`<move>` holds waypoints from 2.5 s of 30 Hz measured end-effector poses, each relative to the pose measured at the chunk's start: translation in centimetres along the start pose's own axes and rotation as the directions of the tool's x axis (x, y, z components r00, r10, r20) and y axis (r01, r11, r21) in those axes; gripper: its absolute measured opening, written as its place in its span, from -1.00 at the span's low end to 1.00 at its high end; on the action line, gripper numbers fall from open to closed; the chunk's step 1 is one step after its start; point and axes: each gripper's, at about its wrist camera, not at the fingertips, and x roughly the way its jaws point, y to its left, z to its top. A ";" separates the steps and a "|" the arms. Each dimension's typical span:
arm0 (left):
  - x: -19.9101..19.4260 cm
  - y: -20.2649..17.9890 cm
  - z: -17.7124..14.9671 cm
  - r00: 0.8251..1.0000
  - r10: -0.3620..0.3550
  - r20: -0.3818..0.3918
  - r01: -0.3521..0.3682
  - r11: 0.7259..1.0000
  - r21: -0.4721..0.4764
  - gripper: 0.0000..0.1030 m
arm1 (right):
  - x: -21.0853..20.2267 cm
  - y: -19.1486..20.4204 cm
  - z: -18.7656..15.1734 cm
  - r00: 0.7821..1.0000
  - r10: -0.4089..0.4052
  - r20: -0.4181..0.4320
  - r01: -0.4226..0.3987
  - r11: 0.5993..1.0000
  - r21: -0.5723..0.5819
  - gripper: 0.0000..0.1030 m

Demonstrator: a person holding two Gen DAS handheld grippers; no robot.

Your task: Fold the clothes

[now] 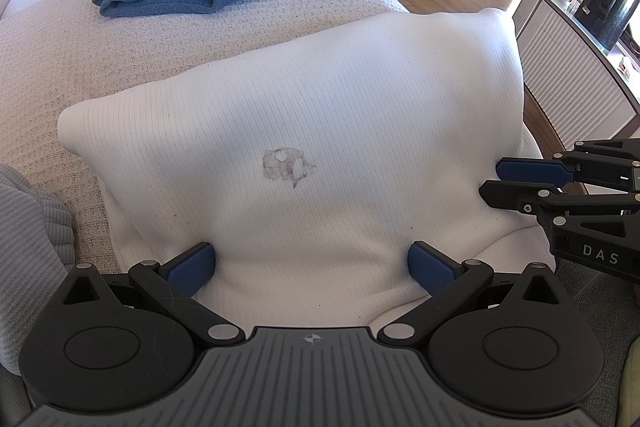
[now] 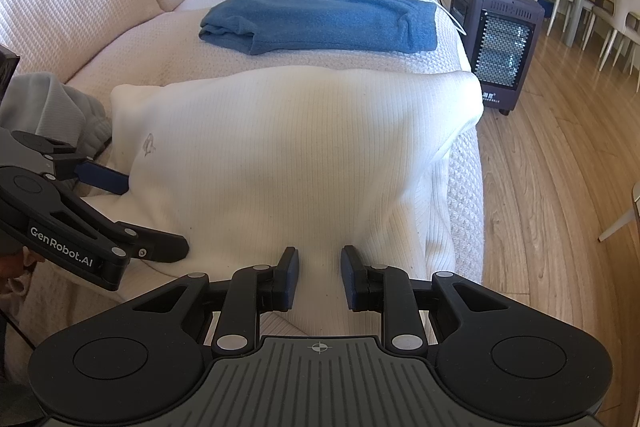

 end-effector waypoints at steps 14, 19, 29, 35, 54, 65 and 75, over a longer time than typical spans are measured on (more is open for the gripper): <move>0.0 -0.2 0.0 1.000 0.002 0.000 -0.002 1.000 -0.002 1.00 | 0.0 0.1 0.0 1.000 -0.005 -0.001 0.005 1.000 -0.006 -0.53; 0.0 -0.2 0.0 1.000 0.003 0.000 -0.003 1.000 -0.002 1.00 | -0.1 0.1 0.0 1.000 -0.007 0.000 0.007 1.000 -0.008 -0.53; 0.1 0.0 -0.1 1.000 0.001 0.001 -0.001 1.000 0.000 1.00 | -0.1 0.1 0.0 1.000 -0.008 0.000 0.008 1.000 -0.011 -0.53; 0.1 0.0 -0.1 1.000 0.000 0.003 0.000 1.000 0.001 1.00 | 0.0 0.1 0.0 1.000 -0.008 0.000 0.008 1.000 -0.010 -0.53; 0.0 0.1 -0.1 1.000 -0.001 0.005 0.001 1.000 0.003 1.00 | -0.1 0.0 0.0 1.000 -0.006 0.000 0.006 1.000 -0.007 -0.53; -0.4 0.1 0.4 1.000 0.001 -0.009 -0.001 1.000 0.002 1.00 | -0.1 0.5 0.2 1.000 -0.024 -0.003 0.024 0.998 -0.050 -0.50; -5.5 0.6 0.8 0.990 0.094 0.108 -0.101 0.993 0.065 1.00 | -0.6 1.0 0.1 0.998 -0.051 0.039 0.055 0.994 -0.096 -0.46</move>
